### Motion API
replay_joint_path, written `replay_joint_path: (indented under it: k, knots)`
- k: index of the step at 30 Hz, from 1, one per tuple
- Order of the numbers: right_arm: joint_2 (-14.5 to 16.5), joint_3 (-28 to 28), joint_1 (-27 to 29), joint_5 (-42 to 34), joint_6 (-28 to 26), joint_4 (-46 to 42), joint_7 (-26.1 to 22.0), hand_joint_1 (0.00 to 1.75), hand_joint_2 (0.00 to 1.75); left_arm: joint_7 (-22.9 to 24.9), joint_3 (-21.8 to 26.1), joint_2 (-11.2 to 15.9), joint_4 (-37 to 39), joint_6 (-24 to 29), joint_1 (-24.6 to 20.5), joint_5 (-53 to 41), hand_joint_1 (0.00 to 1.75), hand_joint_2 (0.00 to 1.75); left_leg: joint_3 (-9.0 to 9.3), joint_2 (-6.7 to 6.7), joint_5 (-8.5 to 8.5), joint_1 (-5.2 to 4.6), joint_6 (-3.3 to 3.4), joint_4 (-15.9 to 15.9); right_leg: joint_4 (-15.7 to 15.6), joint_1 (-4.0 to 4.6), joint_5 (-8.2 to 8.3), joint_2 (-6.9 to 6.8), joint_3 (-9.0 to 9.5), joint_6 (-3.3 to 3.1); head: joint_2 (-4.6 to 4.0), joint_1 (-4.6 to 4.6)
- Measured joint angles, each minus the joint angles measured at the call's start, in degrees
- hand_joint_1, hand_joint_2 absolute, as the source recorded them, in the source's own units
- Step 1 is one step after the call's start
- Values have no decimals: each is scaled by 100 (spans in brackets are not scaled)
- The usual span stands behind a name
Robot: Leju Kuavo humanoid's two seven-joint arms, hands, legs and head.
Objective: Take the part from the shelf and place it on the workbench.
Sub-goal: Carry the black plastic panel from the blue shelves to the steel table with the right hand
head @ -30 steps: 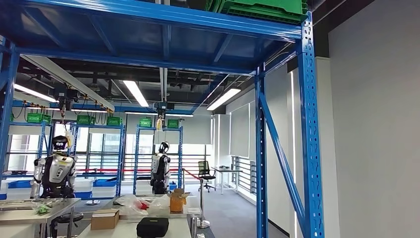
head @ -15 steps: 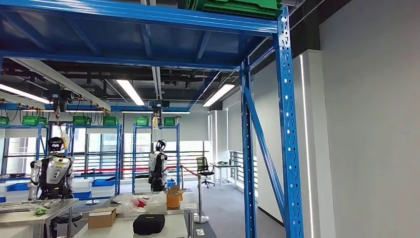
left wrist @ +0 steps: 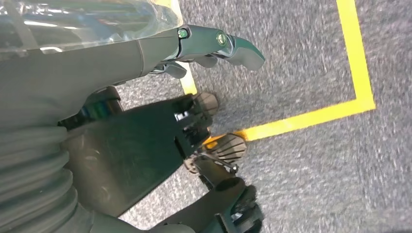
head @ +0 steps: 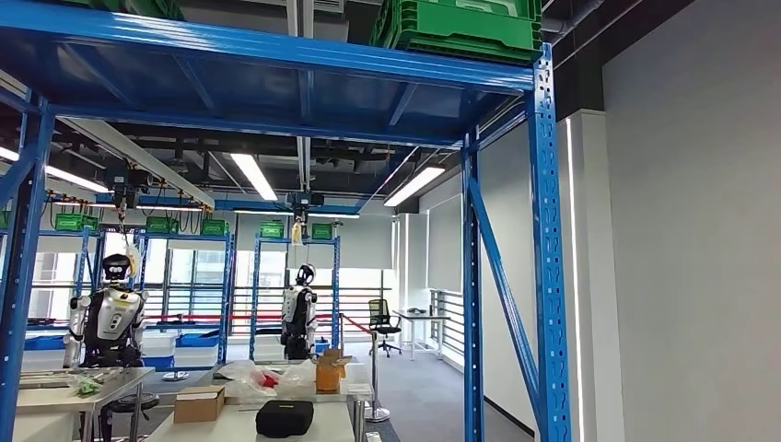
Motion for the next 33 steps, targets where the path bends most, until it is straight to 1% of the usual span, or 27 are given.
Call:
replay_joint_path:
  k: [1,2,3,4,5,6,7,8,9,12,13,14,16,17,18,19,20,22,23,24,25,27,28,29,30,32,33]
  knots:
    - [-2,-1,3,-19,-2,1,0,175,175,1,0,-1,-5,0,0,0,0,175,-49,2,30,-2,14,5,366,-1,-223,1,-130,14,0,-9]
    - [-3,-1,10,-34,-4,1,0,175,175,1,0,-2,-10,0,4,1,0,175,-99,4,59,-4,18,15,684,-1,-375,1,-229,25,0,-14]
    - [-4,-2,17,-46,-8,2,0,175,175,2,0,-2,-13,1,8,1,0,175,-149,6,84,-6,16,30,849,-1,-422,1,-253,32,0,-20]
    - [-4,-5,22,-52,-12,2,0,175,175,2,0,-2,-14,3,12,2,0,175,-198,6,105,-6,10,51,802,-1,-364,0,-174,32,0,-27]
    - [-4,-8,25,-54,-15,2,0,175,175,2,0,-2,-14,6,15,2,0,175,-240,5,120,-6,1,79,541,-1,-225,-2,12,24,0,-33]
    - [-4,-13,26,-54,-18,2,0,175,175,2,0,-2,-18,9,17,2,0,175,-275,4,131,-5,-11,111,151,0,-72,-4,259,7,0,-40]
    - [-4,-16,23,-54,-19,2,0,175,175,2,0,-2,-22,11,16,2,0,175,-311,3,135,-20,-31,151,-233,6,31,-4,478,-17,0,-41]
    - [-4,-19,23,-55,-20,1,-1,175,175,2,0,-2,-27,15,13,3,0,175,-342,2,145,-31,-57,185,-503,13,92,-2,623,-50,0,-39]
    - [-4,-22,24,-58,-24,1,-3,175,175,2,0,-2,-31,19,10,4,0,175,-370,2,158,-40,-87,209,-637,24,106,3,679,-84,0,-35]
    - [-4,-29,33,-81,-37,-1,-19,175,175,7,-1,4,-32,33,14,13,0,175,-418,-7,183,-30,-189,234,-663,28,168,9,623,-198,0,-24]
    - [-4,-30,34,-92,-39,-1,-28,175,175,9,-2,7,-33,37,17,17,0,175,-447,-13,101,-22,-224,307,-674,18,201,4,604,-236,0,-16]
    - [-3,-30,33,-102,-40,-1,-38,175,175,10,-3,9,-33,41,21,21,0,175,-512,-19,-65,-11,-257,493,-685,6,235,-4,580,-271,0,-5]
    - [-2,-31,35,-116,-40,-1,-53,175,175,11,-3,11,-33,50,23,34,0,175,-729,-22,-533,20,-316,1168,-677,9,285,-14,515,-305,0,14]
    - [-2,-32,36,-121,-40,-1,-56,175,175,11,-3,11,-34,52,25,42,0,175,-825,-22,-715,32,-333,1512,-668,13,307,-18,476,-310,0,21]
    - [-2,-32,38,-127,-40,-1,-57,175,175,11,-3,11,-34,55,28,48,0,175,-854,-22,-796,39,-339,1718,-657,17,329,-19,438,-308,0,25]
    - [-2,-32,39,-131,-40,-1,-57,175,175,11,-4,11,-34,57,30,51,0,175,-785,-22,-765,42,-335,1712,-645,19,349,-18,402,-304,0,31]
    - [-2,-32,40,-134,-41,-1,-57,175,175,11,-4,11,-36,59,32,53,0,175,-611,-23,-642,43,-319,1486,-634,21,367,-15,372,-295,0,35]
    - [-2,-32,40,-136,-44,-1,-58,175,175,11,-4,13,-40,72,28,54,0,175,-121,-26,-339,31,-253,699,-618,30,400,-8,338,-263,0,36]
    - [-2,-32,40,-137,-46,-1,-60,175,175,11,-4,14,-42,76,23,55,0,175,58,-26,-256,20,-220,369,-612,36,419,-7,323,-236,0,34]
    - [-2,-32,38,-137,-46,-1,-61,175,175,11,-4,15,-44,80,21,55,0,175,147,-26,-225,5,-191,175,-607,39,440,-9,306,-202,0,30]
    - [-2,-32,38,-139,-47,-1,-61,175,175,11,-4,16,-48,81,21,56,0,175,153,-26,-232,-12,-168,111,-608,36,465,-12,288,-163,0,26]
    - [-3,-33,40,-148,-51,-1,-61,175,175,11,-4,17,-59,81,30,62,0,175,114,-20,-164,-20,-108,66,-611,17,495,-15,256,-82,0,23]
    - [-3,-35,41,-152,-55,-1,-61,175,175,11,-4,16,-66,81,30,66,0,175,93,-14,-117,-14,-71,40,-561,9,435,-11,224,-51,0,19]
    - [-4,-37,41,-156,-59,-1,-61,175,175,11,-3,14,-72,82,27,69,0,175,66,-7,-67,-3,-34,14,-416,6,301,-7,159,-28,0,11]
    - [-4,-39,43,-162,-63,-1,-61,175,175,11,-3,10,-76,82,22,71,0,175,31,0,-26,6,-10,3,-157,2,98,-2,55,-12,0,2]
    - [-4,-40,52,-175,-68,0,-60,175,175,11,-2,7,-79,83,26,77,0,175,-62,4,31,-1,16,14,556,2,-318,-1,-199,20,0,-15]
    - [-4,-40,58,-183,-73,1,-59,175,175,11,-2,5,-79,83,31,82,0,175,-110,6,57,-5,16,27,807,2,-417,-1,-265,32,0,-19]
